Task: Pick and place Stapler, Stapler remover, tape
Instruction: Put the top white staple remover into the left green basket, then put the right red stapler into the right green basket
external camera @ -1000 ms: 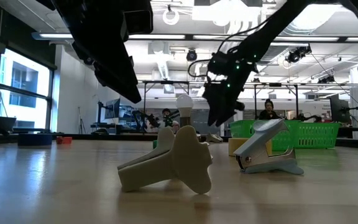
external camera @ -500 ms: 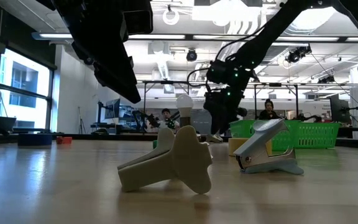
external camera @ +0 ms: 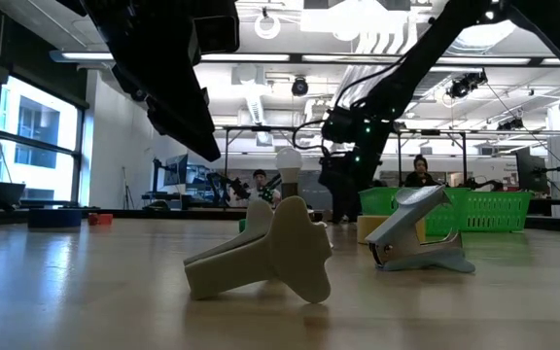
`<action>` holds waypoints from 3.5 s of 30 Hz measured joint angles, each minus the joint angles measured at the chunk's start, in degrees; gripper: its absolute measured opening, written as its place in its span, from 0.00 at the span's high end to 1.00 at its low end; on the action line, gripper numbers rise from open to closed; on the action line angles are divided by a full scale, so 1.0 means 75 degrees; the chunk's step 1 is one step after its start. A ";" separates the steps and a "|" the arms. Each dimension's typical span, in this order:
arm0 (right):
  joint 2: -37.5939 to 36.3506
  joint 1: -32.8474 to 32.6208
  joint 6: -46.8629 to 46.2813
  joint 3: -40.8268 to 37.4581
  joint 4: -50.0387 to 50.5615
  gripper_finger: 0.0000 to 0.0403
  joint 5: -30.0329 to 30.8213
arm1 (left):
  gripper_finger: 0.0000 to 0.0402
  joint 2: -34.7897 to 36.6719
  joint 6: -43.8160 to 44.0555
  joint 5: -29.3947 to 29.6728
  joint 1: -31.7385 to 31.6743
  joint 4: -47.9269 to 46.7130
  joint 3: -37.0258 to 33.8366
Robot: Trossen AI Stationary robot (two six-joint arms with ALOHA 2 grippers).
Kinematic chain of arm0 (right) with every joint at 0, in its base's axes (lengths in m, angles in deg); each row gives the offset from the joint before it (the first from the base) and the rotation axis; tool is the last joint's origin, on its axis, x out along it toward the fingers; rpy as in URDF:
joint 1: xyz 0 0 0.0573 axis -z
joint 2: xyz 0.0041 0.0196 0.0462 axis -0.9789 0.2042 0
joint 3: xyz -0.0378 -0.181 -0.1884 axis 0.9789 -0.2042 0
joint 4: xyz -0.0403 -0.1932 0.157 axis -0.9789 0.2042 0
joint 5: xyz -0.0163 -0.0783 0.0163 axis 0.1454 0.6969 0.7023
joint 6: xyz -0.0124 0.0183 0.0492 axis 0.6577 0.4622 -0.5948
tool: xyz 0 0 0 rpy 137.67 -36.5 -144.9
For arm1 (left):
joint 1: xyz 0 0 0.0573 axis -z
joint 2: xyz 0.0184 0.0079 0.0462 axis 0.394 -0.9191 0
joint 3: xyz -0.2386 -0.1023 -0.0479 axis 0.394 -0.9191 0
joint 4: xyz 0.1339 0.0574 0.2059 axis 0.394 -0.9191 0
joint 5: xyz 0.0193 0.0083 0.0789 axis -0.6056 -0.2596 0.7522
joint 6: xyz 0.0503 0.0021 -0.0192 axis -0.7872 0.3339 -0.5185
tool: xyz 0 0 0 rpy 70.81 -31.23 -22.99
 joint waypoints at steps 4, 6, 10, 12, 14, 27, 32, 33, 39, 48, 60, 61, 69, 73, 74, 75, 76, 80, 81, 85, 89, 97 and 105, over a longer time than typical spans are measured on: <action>0.0019 0.0020 0.0016 -0.0004 -0.0161 0.42 0.0026 | 0.44 0.0000 -0.0017 0.0033 -0.0002 -0.0002 0.0001; 0.0023 0.0027 0.0079 -0.0004 -0.0185 0.46 0.0058 | 0.44 0.0000 -0.0065 0.0048 0.0001 -0.0002 0.0000; 0.0034 0.0058 0.0239 -0.0004 -0.0190 0.60 0.0087 | 0.44 0.0000 -0.0086 0.0051 -0.0002 0.0000 0.0000; 0.0037 0.0066 0.0370 -0.0004 -0.0206 0.71 0.0091 | 0.44 0.0000 -0.0087 0.0051 0.0001 -0.0002 0.0000; 0.0037 0.0064 0.0489 -0.0004 -0.0217 0.82 0.0067 | 0.44 0.0000 -0.0087 0.0051 -0.0002 0.0000 0.0000; -0.0141 0.0027 0.0386 -0.0016 0.0482 0.83 0.0562 | 0.44 0.0000 -0.0009 0.0045 0.0001 -0.0029 0.0000; -0.0871 -0.0221 0.0450 -0.0064 0.1441 0.83 0.1079 | 0.44 0.0000 -0.0006 0.0045 0.0001 -0.0170 0.0000; -0.1097 -0.0291 0.0448 -0.0054 0.1715 0.83 0.1296 | 0.44 -0.0001 -0.0006 0.0042 0.0001 -0.0179 0.0000; -0.2487 -0.0814 0.0124 -0.0045 0.3470 0.83 0.2154 | 0.44 -0.0003 0.0077 0.0039 0.0001 -0.0174 0.0000; -0.4110 -0.2528 -0.1543 -0.0030 0.4840 0.83 0.1779 | 0.44 -0.0003 0.0417 -0.0031 0.0063 -0.0169 0.0000; -0.3138 -0.4163 -0.2854 -0.0032 0.5440 0.83 0.1620 | 0.44 -0.0003 0.0428 0.0188 0.0564 -0.0127 0.0000; -0.3017 -0.4226 -0.2918 -0.0033 0.5493 0.83 0.1576 | 0.44 -0.0003 0.0431 0.0191 0.0624 -0.0119 0.0000; -0.2253 -0.4353 -0.3085 -0.0030 0.5635 0.82 0.1542 | 0.44 -0.0006 0.0469 0.0231 0.1161 0.0083 0.0000; -0.2129 -0.4427 -0.3089 -0.0030 0.5613 0.61 0.1725 | 0.44 -0.0006 0.0467 0.0375 0.1335 0.0109 0.0000; -0.2137 -0.4446 -0.3082 -0.0027 0.5610 0.55 0.1734 | 0.44 -0.0006 0.0466 0.0439 0.1374 0.0106 0.0000; -0.2151 -0.4471 -0.3043 -0.0027 0.5614 0.50 0.1714 | 0.44 -0.0006 0.0466 0.0543 0.1399 0.0106 0.0000; -0.2173 -0.4491 -0.2969 -0.0027 0.5637 0.45 0.1678 | 0.44 -0.0006 0.0466 0.0613 0.1418 0.0106 0.0000; -0.2273 -0.4547 -0.2907 -0.0027 0.5817 0.33 0.1376 | 0.44 -0.0006 0.0463 0.0784 0.1403 0.0091 0.0000; -0.2288 -0.4550 -0.2899 -0.0024 0.5919 0.31 0.1274 | 0.44 -0.0006 0.0460 0.0820 0.1403 0.0090 0.0000; -0.2406 -0.4555 -0.2933 -0.0021 0.6734 0.30 0.0733 | 0.44 -0.0006 0.0460 0.1123 0.1397 0.0081 0.0000; -0.2629 -0.4612 -0.2969 -0.0018 0.8008 0.31 0.0244 | 0.44 -0.0006 0.0456 0.1310 0.1400 0.0044 0.0000; -0.3590 -0.5411 -0.4223 -0.0018 0.9414 0.31 -0.0180 | 0.44 -0.0006 0.0206 0.1545 0.1400 0.0027 0.0000; -0.4186 -0.7018 -0.5403 -0.0018 0.8935 0.31 0.0889 | 0.44 -0.0006 -0.0055 0.1653 0.1397 0.0036 0.0000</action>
